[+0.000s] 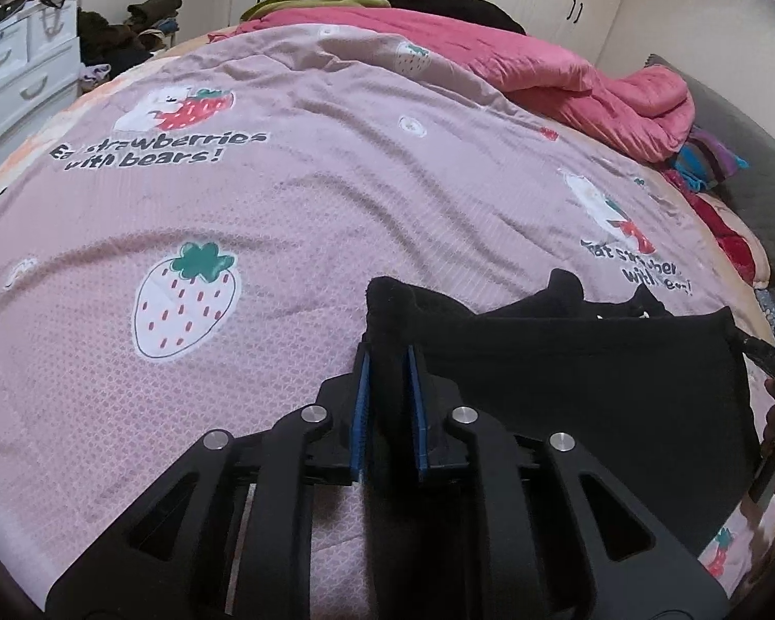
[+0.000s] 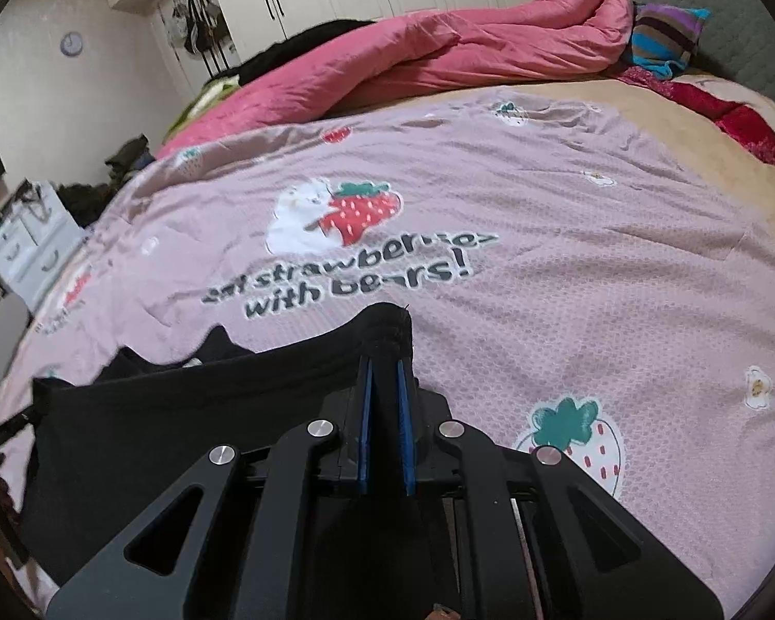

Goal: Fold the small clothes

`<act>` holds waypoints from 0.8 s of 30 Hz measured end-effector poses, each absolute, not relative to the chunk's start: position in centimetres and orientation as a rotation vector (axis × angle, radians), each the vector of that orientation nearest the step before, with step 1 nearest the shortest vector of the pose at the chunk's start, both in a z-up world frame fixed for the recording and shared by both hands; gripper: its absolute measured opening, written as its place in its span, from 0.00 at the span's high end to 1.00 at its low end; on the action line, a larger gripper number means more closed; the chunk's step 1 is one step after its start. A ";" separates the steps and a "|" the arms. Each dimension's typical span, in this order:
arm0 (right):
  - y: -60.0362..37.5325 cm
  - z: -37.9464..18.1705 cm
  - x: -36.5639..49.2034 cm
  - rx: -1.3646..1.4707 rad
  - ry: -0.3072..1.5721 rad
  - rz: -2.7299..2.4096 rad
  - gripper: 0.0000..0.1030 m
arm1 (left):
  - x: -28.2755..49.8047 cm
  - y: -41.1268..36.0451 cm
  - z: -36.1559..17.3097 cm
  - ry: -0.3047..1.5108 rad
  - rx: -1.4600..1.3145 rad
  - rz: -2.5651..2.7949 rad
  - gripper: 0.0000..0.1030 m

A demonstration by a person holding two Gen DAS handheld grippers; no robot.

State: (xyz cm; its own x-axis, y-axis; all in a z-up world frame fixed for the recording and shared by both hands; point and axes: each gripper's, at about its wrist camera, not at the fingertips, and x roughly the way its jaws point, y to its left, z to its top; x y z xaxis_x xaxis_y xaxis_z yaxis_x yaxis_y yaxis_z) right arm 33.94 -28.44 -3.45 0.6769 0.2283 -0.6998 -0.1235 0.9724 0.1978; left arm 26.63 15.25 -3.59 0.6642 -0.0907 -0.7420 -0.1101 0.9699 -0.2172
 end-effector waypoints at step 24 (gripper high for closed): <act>-29.0 -1.2 28.1 0.070 0.745 0.192 0.53 | 23.5 14.2 -2.1 0.839 -0.211 0.029 0.37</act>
